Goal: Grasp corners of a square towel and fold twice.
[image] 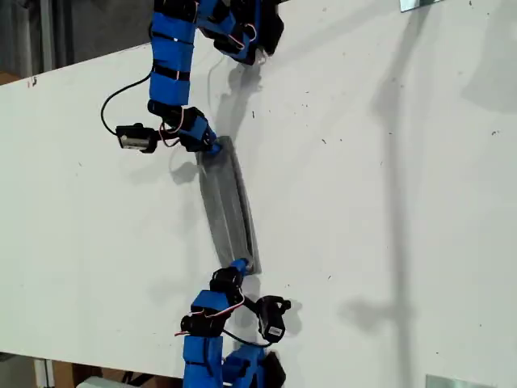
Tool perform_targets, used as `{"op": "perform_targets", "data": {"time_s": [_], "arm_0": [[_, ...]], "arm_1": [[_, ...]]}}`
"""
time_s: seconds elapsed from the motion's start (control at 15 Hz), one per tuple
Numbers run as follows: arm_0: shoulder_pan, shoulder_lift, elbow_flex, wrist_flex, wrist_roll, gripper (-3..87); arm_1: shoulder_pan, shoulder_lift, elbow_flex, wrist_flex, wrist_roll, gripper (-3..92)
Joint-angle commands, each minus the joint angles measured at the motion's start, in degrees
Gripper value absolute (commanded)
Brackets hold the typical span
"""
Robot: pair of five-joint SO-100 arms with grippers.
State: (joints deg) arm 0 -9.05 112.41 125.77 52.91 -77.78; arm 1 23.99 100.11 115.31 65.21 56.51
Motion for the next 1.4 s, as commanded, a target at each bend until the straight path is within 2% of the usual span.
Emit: {"op": "perform_targets", "data": {"time_s": [0.0,0.07,0.13,0.2,0.33,0.4,0.47,0.8,1.0,1.13,1.2,1.27,1.33], "arm_0": [[1.14,0.09,0.62,-2.02,-1.05,-0.1],[1.58,0.00,0.53,-2.02,-0.97,1.5],[2.29,-0.09,-0.44,-1.49,0.35,9.2],[2.55,0.18,-1.14,-0.18,0.35,24.9],[2.64,3.08,-1.49,2.37,0.26,24.9],[2.64,5.80,-0.79,3.43,0.18,24.7],[2.81,9.49,1.23,3.69,-0.26,24.7],[5.10,36.65,22.32,-0.44,-5.80,24.7],[5.62,37.71,24.26,2.64,-8.70,24.4],[7.12,51.33,33.22,4.57,-11.87,24.4],[7.65,59.24,36.65,8.09,-13.71,24.4],[7.91,66.88,39.20,12.13,-15.03,24.4],[8.00,74.36,41.31,16.44,-16.00,24.4]], "arm_1": [[0.09,3.16,0.97,-1.05,0.70,-0.1],[0.00,3.16,1.23,-0.97,0.70,3.1],[-0.53,3.16,1.14,-0.79,0.35,14.5],[-0.62,3.52,1.14,-0.62,0.44,20.8],[-0.09,4.83,1.14,0.88,0.26,38.0],[0.00,6.33,1.32,1.93,0.00,44.1],[0.09,8.09,2.02,2.72,0.00,45.5],[9.84,7.03,8.44,0.26,-4.48,42.4],[12.66,-9.40,3.43,-1.85,-6.15,41.0],[10.55,-24.17,-7.47,2.72,-8.88,40.8],[8.96,-26.02,-10.20,3.34,-9.76,40.1],[8.09,-27.16,-11.78,4.04,-9.84,34.0],[7.73,-27.25,-11.25,4.04,-9.58,18.3]]}}
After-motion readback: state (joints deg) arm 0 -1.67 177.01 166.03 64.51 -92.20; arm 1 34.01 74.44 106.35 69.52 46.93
